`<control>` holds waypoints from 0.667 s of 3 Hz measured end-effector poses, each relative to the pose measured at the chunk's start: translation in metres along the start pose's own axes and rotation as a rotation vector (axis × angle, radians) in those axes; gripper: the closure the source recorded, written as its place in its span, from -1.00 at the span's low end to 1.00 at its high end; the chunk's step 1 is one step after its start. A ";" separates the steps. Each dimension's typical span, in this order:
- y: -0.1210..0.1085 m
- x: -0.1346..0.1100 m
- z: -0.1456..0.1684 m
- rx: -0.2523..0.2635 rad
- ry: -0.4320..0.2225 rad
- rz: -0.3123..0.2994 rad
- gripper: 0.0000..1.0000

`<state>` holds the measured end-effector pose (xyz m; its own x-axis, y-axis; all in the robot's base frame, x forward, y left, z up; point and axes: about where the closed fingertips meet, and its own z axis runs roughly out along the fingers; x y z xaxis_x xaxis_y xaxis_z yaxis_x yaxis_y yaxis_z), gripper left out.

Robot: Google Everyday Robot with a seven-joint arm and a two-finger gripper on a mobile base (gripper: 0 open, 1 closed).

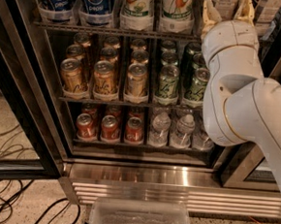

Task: Pick blue plastic bottle from top shelf of fridge

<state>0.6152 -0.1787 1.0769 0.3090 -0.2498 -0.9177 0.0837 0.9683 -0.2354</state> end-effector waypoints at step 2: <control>-0.001 -0.001 0.002 0.001 0.007 -0.003 -0.20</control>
Offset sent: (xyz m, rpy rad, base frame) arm 0.0279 0.0010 -0.0062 -0.0162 0.0458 -0.0099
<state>0.6167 -0.1793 1.0790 0.3019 -0.2524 -0.9193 0.0853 0.9676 -0.2376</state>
